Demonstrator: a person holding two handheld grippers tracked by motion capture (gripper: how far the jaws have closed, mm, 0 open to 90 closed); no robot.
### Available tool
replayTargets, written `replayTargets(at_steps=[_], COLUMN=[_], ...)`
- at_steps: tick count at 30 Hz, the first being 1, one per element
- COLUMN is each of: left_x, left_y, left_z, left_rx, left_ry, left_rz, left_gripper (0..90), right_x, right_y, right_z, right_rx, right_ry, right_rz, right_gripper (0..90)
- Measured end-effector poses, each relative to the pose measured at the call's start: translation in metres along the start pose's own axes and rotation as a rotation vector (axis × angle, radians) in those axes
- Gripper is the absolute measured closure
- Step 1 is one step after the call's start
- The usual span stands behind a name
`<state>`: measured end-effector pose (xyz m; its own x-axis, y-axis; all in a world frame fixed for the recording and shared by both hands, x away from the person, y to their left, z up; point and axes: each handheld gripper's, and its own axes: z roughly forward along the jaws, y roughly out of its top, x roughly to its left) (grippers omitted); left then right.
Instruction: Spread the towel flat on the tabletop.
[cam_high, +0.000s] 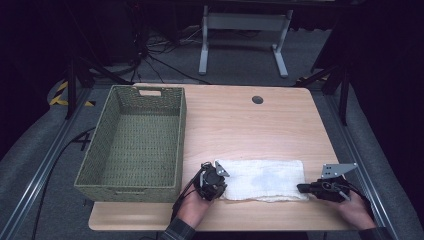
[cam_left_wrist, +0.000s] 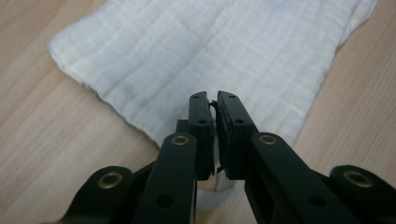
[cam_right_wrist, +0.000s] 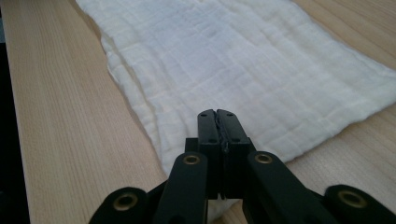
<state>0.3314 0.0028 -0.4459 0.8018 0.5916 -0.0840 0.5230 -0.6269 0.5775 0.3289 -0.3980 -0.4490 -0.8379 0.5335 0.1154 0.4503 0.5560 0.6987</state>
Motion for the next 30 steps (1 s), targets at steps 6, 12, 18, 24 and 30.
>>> replayTargets(at_steps=[6, 12, 18, 24, 30], left_x=[-0.005, 0.000, 0.007, 0.018, 0.029], left_y=[-0.009, -0.005, 0.013, 0.024, 0.030], left_z=[-0.007, -0.014, -0.004, 0.001, 0.015], left_rx=[0.002, -0.061, -0.076, -0.086, -0.045], left_ry=[0.016, 0.017, 0.039, 0.053, 0.049], left_rz=[-0.010, -0.036, -0.031, -0.041, -0.057], left_gripper=[83.2, 80.3, 75.1, 72.8, 75.2], right_x=[-0.001, -0.003, -0.013, -0.029, -0.039], right_y=[-0.002, 0.003, 0.011, 0.020, 0.021], right_z=[0.002, 0.000, 0.002, 0.007, 0.017], right_rx=[0.019, -0.011, -0.025, -0.032, 0.025], right_ry=[-0.007, -0.025, -0.080, -0.120, -0.142], right_rz=[-0.002, 0.003, 0.012, 0.032, 0.045], right_gripper=[89.4, 89.4, 89.5, 89.7, 89.8])
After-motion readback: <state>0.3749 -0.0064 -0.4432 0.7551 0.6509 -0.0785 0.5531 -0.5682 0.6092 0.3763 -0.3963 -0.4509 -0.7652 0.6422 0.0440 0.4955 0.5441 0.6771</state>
